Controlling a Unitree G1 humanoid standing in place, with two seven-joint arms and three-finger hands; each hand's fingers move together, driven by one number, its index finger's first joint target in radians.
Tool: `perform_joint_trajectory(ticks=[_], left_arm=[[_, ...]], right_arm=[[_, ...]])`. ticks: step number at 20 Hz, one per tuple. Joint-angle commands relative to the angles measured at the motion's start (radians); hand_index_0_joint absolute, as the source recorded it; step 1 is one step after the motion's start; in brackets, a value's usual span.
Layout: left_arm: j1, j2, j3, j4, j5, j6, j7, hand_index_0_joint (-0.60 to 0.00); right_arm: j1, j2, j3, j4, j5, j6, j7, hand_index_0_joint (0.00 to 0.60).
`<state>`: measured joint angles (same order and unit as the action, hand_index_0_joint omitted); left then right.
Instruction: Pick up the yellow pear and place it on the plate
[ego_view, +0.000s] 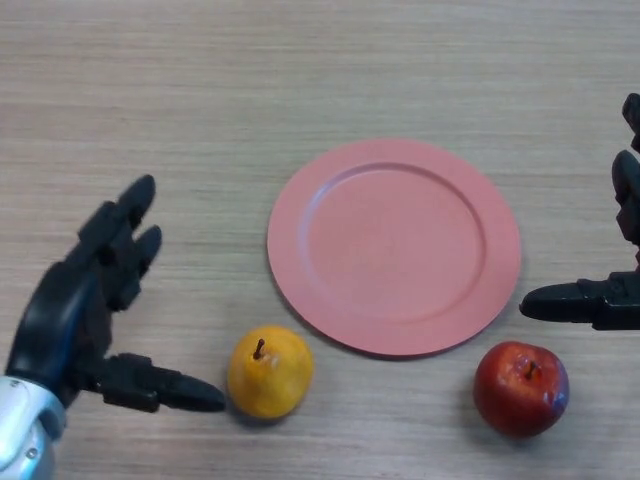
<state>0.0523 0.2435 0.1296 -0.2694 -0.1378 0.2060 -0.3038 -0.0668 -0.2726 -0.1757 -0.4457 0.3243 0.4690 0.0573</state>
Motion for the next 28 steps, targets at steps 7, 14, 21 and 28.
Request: perform_joint_trajectory(ticks=[7,14,21,28], left_arm=[[0.031,-0.023,-0.121,0.008,0.105,-0.201,0.080,0.000],[-0.016,-0.046,-0.206,0.167,0.169,-0.326,0.110,0.000],[-0.042,-0.053,-0.245,0.217,0.221,-0.294,0.104,-0.350],[-0.024,-0.028,-0.286,0.299,0.589,-0.337,0.004,-0.600]], right_arm=[[-0.031,-0.018,-0.029,-0.062,0.015,-0.100,-0.010,0.000],[-0.029,-0.021,-0.036,-0.043,0.020,-0.120,-0.014,0.000],[-0.023,-0.027,-0.056,-0.054,0.033,-0.096,-0.012,0.000],[-0.019,-0.035,-0.077,-0.058,0.025,-0.114,-0.017,0.600]])
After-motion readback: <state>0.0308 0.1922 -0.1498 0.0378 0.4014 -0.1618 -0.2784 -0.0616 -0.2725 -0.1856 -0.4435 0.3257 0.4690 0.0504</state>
